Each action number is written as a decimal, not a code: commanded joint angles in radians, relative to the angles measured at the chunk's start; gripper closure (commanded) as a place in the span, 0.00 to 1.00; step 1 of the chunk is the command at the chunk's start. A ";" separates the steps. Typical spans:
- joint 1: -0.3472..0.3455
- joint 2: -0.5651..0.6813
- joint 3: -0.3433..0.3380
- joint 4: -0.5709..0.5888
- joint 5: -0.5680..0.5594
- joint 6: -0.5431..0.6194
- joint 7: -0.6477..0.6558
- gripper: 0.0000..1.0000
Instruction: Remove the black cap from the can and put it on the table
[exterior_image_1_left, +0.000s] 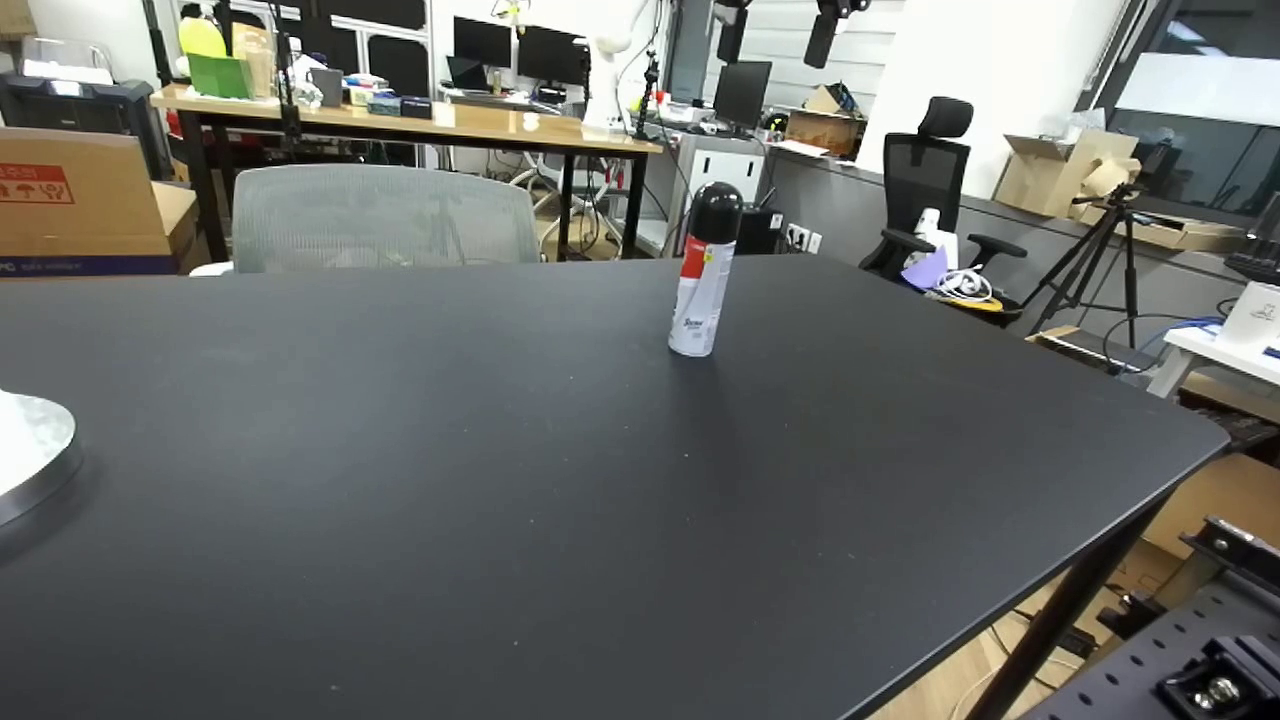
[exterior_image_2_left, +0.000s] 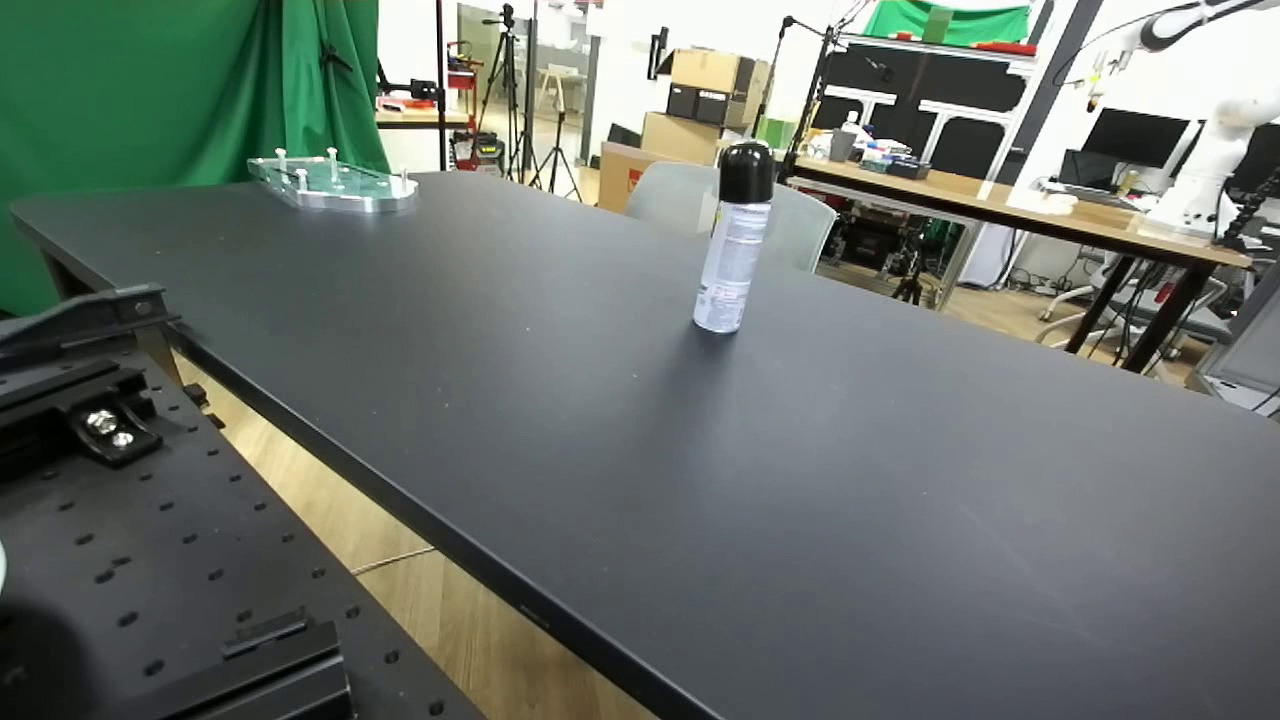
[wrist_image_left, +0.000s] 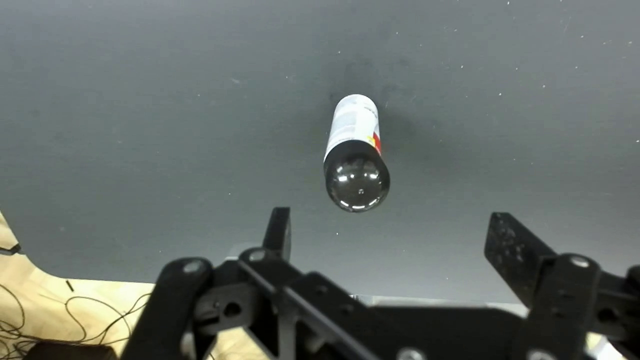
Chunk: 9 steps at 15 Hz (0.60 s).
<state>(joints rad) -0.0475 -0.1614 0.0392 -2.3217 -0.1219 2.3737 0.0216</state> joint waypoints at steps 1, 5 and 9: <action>0.011 0.016 -0.011 0.017 -0.009 -0.025 0.006 0.00; 0.003 0.142 -0.035 0.108 0.025 -0.098 -0.025 0.00; 0.004 0.263 -0.051 0.207 0.003 -0.111 -0.033 0.00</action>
<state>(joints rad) -0.0478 0.0041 0.0030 -2.2249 -0.1121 2.3012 -0.0022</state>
